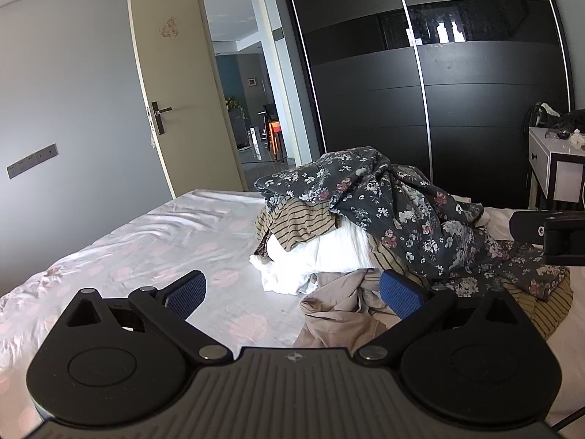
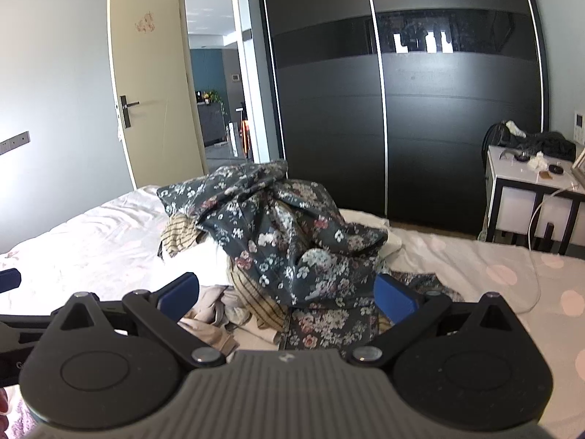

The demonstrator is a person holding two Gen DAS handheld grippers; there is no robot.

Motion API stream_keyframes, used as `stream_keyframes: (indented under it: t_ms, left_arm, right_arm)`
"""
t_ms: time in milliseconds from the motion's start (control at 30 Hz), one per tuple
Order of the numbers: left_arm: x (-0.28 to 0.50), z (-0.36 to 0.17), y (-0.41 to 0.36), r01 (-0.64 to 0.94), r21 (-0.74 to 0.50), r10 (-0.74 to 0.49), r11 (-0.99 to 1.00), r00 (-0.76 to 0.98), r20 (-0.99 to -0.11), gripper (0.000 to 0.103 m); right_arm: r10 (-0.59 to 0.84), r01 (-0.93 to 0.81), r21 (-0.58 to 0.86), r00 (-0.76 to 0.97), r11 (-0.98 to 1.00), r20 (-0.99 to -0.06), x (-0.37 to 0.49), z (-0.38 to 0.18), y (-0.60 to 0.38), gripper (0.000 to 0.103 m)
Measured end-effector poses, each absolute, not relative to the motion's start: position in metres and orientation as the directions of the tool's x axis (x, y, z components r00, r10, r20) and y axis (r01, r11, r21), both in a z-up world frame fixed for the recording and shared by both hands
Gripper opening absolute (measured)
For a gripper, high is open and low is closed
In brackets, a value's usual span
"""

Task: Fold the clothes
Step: 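Move both grippers toward the clothes heap on the bed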

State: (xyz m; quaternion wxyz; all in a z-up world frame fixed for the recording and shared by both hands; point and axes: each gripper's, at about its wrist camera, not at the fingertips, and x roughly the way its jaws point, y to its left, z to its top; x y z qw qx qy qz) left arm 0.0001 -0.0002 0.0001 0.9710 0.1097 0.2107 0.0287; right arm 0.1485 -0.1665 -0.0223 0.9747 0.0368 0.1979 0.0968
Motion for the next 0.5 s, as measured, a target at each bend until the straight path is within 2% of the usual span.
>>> stream_keyframes:
  t_ms: [167, 233, 500]
  left_arm:
    - [-0.005, 0.001, 0.003, -0.027, 0.217, 0.115, 0.976, 0.909, -0.4, 0.103]
    - [0.002, 0.0, 0.001, -0.009, 0.213, 0.102, 0.977, 0.896, -0.433, 0.103]
    - [0.0, -0.002, 0.001, -0.009, 0.193, 0.091, 0.981, 0.902, -0.423, 0.102]
  right_arm:
    - [0.207, -0.169, 0.129, 0.896, 0.977, -0.392, 0.146, -0.028, -0.166, 0.102]
    - [0.209, -0.167, 0.137, 0.894, 0.976, -0.397, 0.145, -0.03, -0.166, 0.102]
    - [0.22, -0.171, 0.149, 0.871, 0.974, -0.439, 0.151, -0.029, -0.164, 0.102]
